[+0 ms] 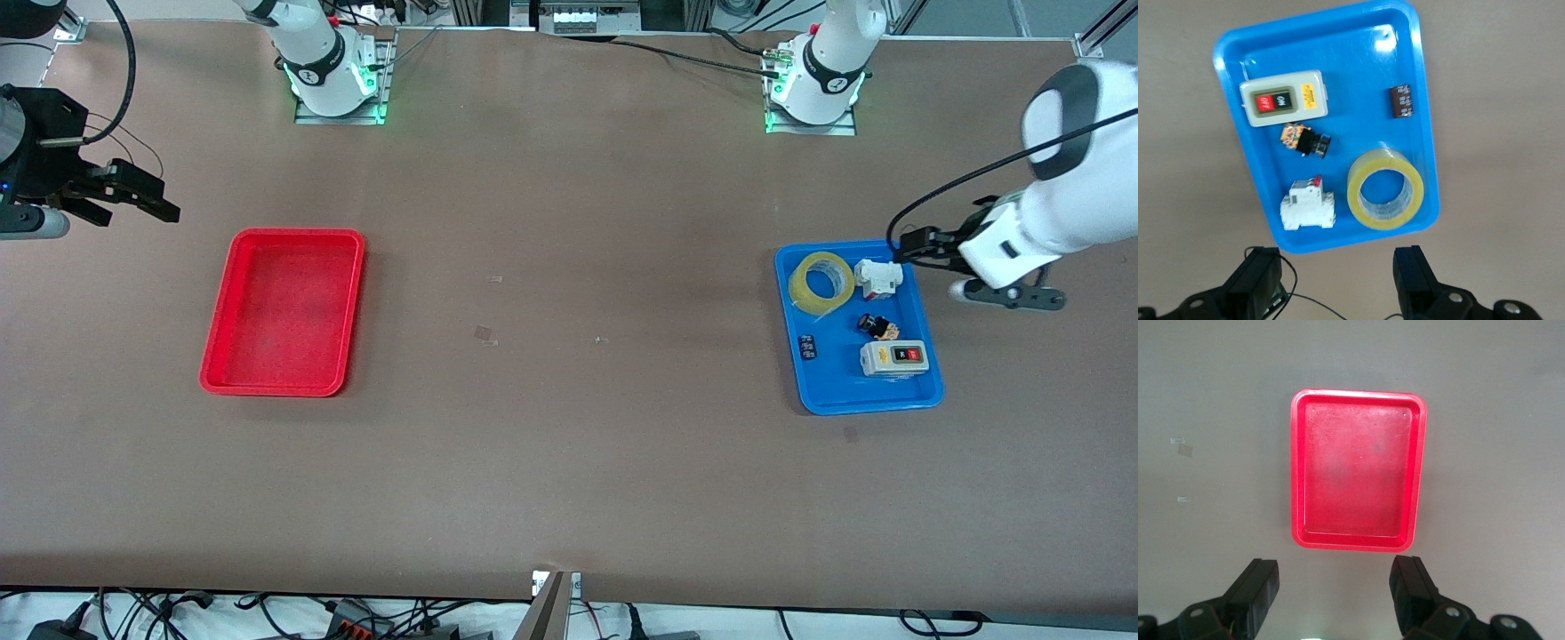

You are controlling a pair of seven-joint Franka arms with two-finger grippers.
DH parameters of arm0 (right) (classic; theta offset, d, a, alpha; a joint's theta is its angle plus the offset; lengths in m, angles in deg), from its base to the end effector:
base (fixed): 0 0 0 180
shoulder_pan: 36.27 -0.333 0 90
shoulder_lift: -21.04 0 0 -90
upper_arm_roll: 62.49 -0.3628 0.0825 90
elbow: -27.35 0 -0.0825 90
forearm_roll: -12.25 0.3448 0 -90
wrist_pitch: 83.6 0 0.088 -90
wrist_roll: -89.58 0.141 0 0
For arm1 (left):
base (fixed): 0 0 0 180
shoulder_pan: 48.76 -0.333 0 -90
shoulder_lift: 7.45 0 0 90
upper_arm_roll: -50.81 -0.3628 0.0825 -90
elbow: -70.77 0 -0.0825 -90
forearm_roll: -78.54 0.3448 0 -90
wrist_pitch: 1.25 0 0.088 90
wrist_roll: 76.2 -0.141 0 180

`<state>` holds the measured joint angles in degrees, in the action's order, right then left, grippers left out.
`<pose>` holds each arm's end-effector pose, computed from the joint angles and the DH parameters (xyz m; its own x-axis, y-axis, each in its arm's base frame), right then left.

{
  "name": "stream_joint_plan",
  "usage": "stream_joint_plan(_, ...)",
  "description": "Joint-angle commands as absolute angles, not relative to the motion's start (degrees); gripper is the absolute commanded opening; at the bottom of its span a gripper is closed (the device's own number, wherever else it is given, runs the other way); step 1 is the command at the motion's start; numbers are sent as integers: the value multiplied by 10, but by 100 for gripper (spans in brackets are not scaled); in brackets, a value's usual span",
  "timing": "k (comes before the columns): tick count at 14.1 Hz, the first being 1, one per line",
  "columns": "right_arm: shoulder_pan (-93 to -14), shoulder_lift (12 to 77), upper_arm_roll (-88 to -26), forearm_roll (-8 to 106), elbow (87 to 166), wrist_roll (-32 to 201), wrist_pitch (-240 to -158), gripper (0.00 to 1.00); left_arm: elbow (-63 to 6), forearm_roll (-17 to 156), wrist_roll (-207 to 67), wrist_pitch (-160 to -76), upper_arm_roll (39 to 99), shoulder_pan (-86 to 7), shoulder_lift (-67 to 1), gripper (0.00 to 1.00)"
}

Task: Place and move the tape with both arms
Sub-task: 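Reach the left gripper down to the yellow tape roll and grasp it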

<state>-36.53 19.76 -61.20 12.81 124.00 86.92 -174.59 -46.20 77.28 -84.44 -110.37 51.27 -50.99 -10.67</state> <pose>0.5023 -0.0078 0.6001 0.9967 0.0284 -0.0758 0.0274 -0.9995 -0.0138 0.5014 0.0132 0.4333 0.9766 -0.1061 -0.1873 -0.0990 -0.9940 0.0468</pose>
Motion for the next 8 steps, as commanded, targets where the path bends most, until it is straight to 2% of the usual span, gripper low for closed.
stream_joint_plan(1, -366, 187, -613, 123, 1246, 869, -1747, 100, -587, 766, -850, -1240, 525, -507, -88, 100)
stream_joint_plan(3, -366, 187, -613, 124, 1246, 868, -1747, 100, -611, 766, -852, -1282, 525, -507, -114, 100)
stream_joint_plan(8, -366, 187, -613, 124, 1246, 868, -1743, 100, -610, 766, -871, -1346, 530, -507, -189, 100)
